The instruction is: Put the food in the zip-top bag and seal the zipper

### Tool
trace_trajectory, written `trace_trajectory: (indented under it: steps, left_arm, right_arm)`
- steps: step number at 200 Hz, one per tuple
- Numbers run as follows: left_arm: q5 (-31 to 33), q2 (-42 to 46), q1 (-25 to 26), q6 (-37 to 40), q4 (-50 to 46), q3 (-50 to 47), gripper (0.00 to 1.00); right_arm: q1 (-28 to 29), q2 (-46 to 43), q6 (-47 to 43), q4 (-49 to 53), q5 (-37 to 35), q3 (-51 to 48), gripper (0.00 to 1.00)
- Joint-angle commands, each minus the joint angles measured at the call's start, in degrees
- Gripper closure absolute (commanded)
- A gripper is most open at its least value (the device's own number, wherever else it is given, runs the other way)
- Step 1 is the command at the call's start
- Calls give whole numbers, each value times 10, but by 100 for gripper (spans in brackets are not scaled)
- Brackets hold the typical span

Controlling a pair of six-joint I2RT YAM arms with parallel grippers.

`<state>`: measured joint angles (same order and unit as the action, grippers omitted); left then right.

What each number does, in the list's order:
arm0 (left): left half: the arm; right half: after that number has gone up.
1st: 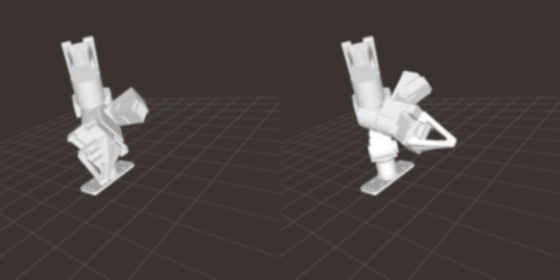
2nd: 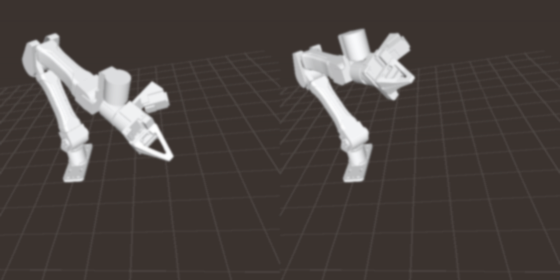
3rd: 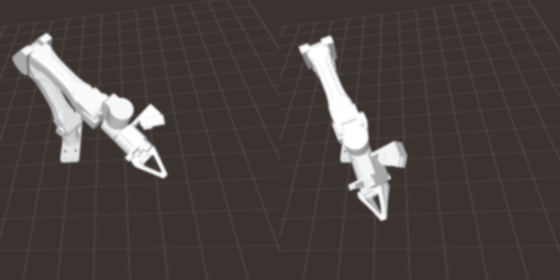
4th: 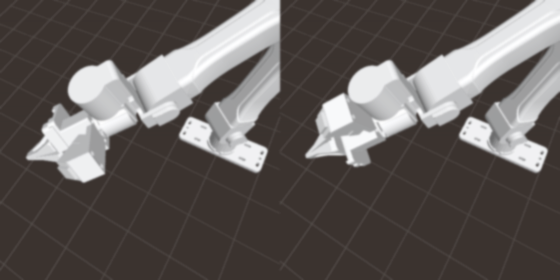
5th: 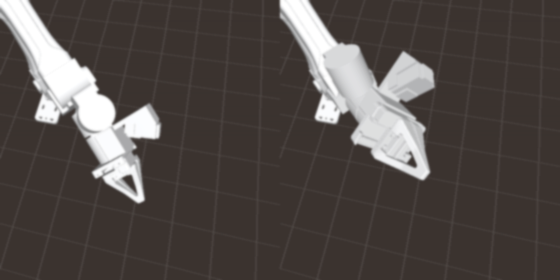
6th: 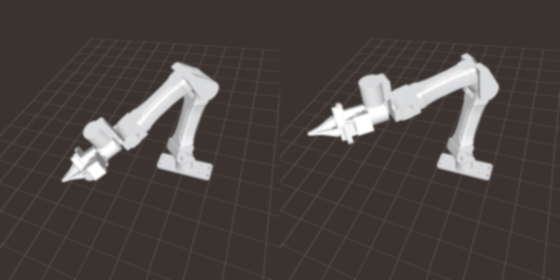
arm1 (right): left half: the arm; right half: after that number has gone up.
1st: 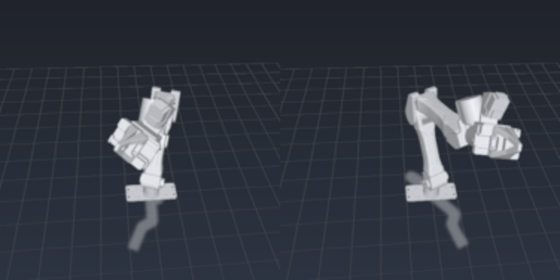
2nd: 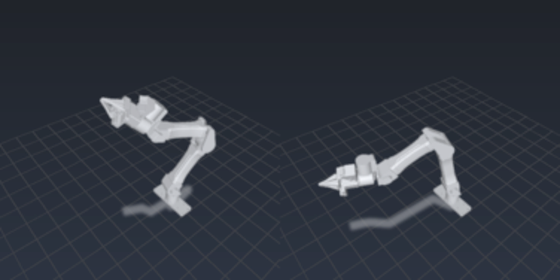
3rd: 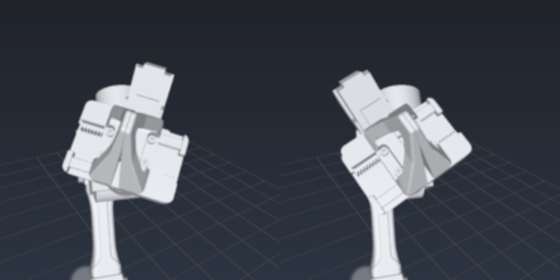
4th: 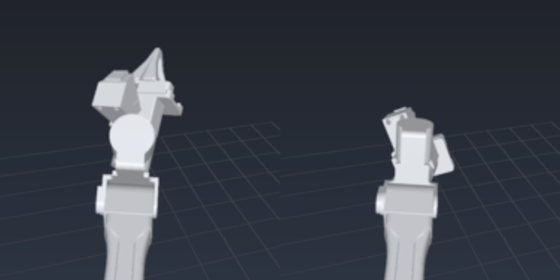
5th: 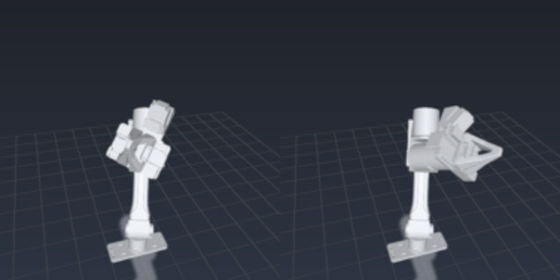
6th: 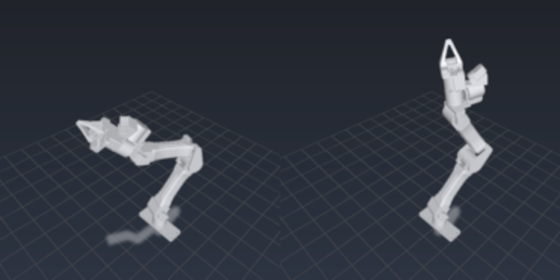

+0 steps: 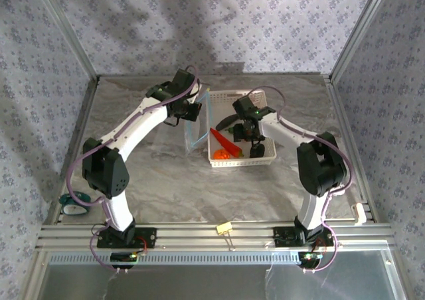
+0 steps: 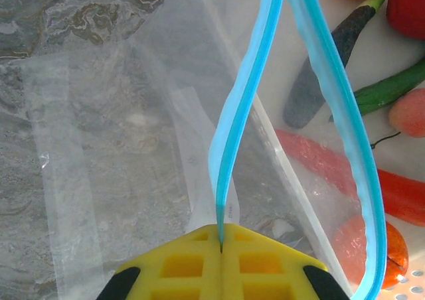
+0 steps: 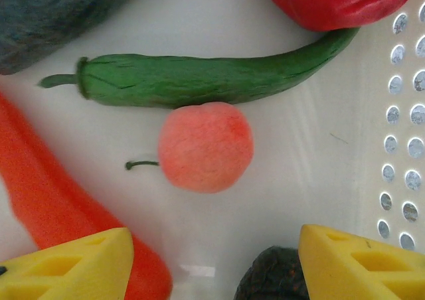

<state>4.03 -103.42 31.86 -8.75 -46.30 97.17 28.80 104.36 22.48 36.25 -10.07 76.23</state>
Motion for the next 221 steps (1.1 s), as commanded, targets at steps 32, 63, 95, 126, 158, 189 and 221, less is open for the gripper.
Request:
trace_trajectory:
  steps: [32, 63, 95, 126, 158, 189, 221]
  left_arm:
    - [-11, 1, -7, 6, 7, -12, 100]
    - [-11, 1, -7, 6, 7, -13, 100]
    - [-12, -1, -7, 6, 6, -12, 100]
    - [-13, -1, -7, 7, 4, -9, 100]
    - [-12, -2, -8, 8, 1, -7, 100]
    - [-12, -5, -9, 9, -2, -6, 100]
    - [-17, -14, -10, 9, -6, 3, 100]
  right_arm:
    - [-19, 60, -1, -15, 18, 35, 31]
    - [-26, 78, -5, -33, 29, 44, 32]
    - [-29, 86, -7, -41, 34, 46, 34]
    - [-31, 91, -11, -47, 38, 50, 40]
    - [-34, 96, -11, -50, 51, 50, 53]
    - [-35, 82, -11, -55, 53, 40, 63]
    - [-35, 27, -15, -58, 59, 26, 64]
